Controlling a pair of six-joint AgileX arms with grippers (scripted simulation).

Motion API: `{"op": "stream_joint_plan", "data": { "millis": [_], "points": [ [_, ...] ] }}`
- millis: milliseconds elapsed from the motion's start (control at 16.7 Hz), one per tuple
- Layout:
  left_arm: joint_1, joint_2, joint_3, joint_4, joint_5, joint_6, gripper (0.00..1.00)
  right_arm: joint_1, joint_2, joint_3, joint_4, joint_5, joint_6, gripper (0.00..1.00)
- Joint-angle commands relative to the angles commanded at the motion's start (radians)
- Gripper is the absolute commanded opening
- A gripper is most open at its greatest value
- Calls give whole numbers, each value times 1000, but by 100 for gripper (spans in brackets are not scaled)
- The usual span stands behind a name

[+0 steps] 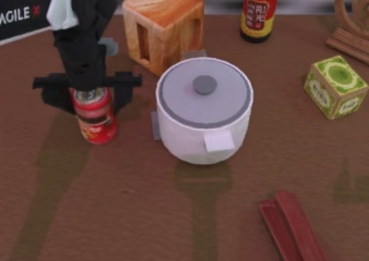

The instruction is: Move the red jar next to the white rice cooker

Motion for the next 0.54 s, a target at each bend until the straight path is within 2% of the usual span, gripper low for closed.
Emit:
{"op": "stream_joint_plan", "data": {
  "millis": [180,540],
  "points": [
    [0,0,0,0,0,0,98,0,0,0,0,0,0,100],
    [0,0,0,0,0,0,100,0,0,0,0,0,0,100]
  ]
}}
